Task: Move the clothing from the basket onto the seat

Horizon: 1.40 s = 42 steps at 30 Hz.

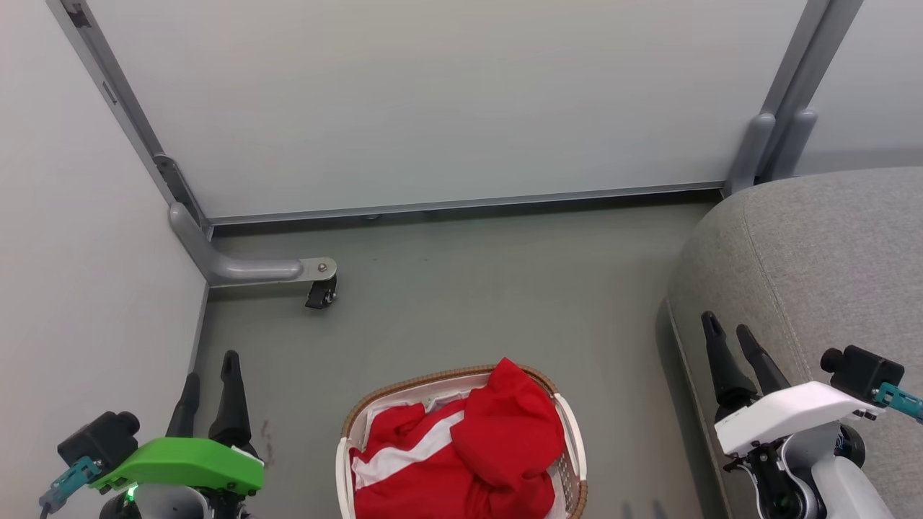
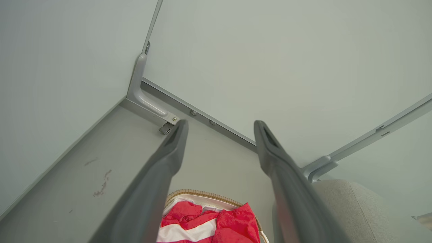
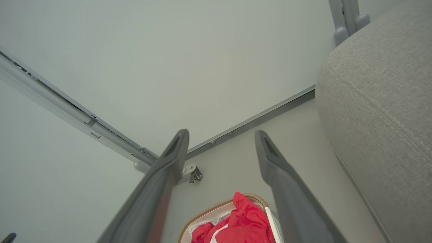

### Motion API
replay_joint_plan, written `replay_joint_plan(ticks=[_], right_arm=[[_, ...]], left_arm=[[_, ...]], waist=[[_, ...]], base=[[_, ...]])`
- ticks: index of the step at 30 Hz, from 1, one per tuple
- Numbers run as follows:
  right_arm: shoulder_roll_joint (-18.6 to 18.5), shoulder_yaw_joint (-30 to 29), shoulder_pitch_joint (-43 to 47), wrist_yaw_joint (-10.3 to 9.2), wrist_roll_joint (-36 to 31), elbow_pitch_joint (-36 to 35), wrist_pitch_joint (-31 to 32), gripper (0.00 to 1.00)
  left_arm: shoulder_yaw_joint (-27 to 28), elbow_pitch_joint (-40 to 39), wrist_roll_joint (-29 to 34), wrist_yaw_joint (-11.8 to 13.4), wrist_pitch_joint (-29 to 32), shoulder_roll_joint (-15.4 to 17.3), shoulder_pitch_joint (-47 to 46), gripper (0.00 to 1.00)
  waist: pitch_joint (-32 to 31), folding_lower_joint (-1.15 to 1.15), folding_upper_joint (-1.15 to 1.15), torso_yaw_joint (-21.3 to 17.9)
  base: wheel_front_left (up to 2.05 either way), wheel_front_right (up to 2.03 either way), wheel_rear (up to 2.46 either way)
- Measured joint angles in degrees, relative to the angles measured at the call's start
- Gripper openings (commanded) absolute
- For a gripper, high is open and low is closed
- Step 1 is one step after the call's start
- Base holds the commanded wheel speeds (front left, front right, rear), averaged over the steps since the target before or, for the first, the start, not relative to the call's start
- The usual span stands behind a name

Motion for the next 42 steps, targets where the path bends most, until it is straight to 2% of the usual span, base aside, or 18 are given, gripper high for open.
replay_joint_plan(ticks=[19, 42], right_arm=[[-0.5, 1.9, -1.1, 0.0, -14.4, 2.3, -3.1, 1.0], [0.8, 0.4, -1.1, 0.0, -28.5, 4.4, -6.3, 1.0]], left_arm=[[-3.6, 2.1, 13.5, 0.4, -3.1, 1.6, -0.9, 1.0], [-3.7, 2.0, 24.7, 1.0, -6.2, 1.4, -0.1, 1.0]], waist=[[0.2, 0.0, 0.0, 0.2], [0.5, 0.0, 0.0, 0.0]], base=[[0.0, 0.0, 0.0], [0.0, 0.0, 0.0]])
